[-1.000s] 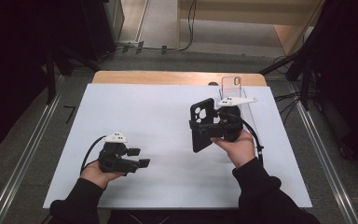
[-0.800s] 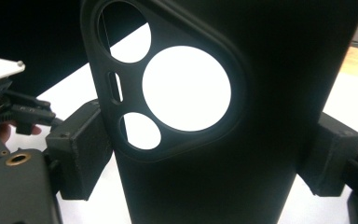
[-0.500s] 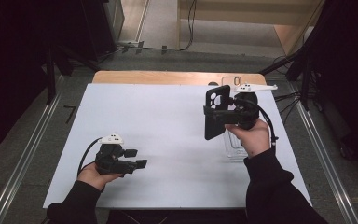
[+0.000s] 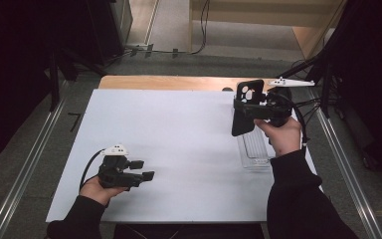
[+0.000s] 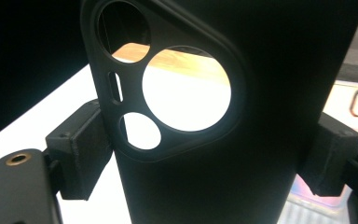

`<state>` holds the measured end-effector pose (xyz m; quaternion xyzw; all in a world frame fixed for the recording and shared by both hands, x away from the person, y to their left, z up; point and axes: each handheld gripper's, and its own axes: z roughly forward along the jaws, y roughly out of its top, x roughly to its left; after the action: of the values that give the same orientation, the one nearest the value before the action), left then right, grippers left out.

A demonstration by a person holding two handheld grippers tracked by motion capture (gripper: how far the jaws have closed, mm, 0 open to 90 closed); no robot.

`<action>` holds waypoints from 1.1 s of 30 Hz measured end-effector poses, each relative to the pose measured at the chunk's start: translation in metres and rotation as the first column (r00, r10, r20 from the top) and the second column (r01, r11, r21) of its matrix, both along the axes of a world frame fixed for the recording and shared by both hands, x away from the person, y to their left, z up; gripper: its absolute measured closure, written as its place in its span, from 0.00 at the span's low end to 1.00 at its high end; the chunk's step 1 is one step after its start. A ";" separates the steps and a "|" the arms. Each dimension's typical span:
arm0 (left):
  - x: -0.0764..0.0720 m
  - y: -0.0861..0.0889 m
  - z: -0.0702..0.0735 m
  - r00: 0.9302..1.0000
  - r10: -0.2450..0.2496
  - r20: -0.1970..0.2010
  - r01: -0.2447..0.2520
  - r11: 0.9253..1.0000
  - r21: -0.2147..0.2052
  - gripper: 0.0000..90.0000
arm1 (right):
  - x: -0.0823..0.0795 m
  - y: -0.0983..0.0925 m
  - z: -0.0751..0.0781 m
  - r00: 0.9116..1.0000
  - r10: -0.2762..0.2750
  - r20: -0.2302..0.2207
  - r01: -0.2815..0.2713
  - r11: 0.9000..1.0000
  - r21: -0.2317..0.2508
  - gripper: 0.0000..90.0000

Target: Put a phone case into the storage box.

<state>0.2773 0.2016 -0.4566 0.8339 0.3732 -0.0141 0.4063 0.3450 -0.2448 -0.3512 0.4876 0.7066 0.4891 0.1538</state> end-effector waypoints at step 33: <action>0.003 0.000 -0.002 1.000 0.004 0.003 -0.004 1.000 0.006 0.37 | 0.073 -0.039 -0.042 0.976 -0.205 -0.069 0.202 0.978 -0.045 0.16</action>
<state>0.2799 0.2019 -0.4591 0.8345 0.3742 -0.0109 0.4043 0.4183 -0.2842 -0.3932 0.5719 0.6672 0.4395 0.1861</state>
